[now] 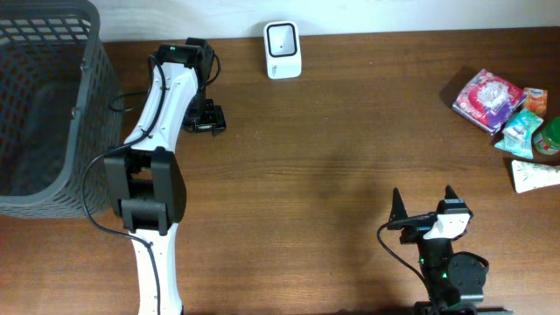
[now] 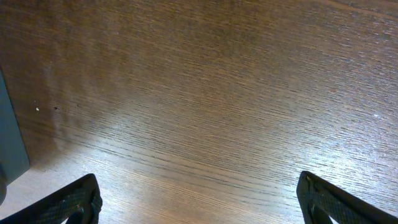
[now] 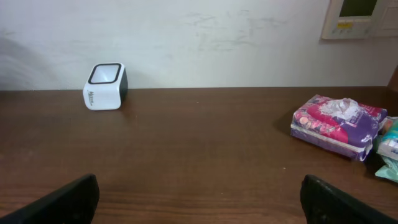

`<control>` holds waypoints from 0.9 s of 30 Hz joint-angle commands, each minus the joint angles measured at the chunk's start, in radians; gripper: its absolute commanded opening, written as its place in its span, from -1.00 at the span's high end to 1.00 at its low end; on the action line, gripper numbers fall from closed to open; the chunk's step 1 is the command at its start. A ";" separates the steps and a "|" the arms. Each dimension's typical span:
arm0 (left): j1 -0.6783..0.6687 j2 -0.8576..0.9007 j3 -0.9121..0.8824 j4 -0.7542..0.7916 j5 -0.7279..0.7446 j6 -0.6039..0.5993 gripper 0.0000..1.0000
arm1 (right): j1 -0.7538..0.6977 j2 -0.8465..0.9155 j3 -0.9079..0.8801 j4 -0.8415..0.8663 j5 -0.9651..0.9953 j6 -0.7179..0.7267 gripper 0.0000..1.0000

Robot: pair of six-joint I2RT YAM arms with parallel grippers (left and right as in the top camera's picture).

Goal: Scan the item barcode

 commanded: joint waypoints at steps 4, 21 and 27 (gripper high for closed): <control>-0.001 -0.006 -0.001 -0.001 -0.010 -0.003 -0.98 | 0.010 -0.010 -0.009 -0.005 0.025 -0.024 -0.97; -0.001 -0.006 -0.001 -0.001 -0.010 -0.003 -0.98 | 0.010 -0.010 -0.009 -0.004 0.010 -0.042 -0.97; -0.001 -0.006 -0.001 -0.001 -0.010 -0.003 -0.98 | 0.010 -0.010 -0.009 -0.003 0.011 -0.042 -0.97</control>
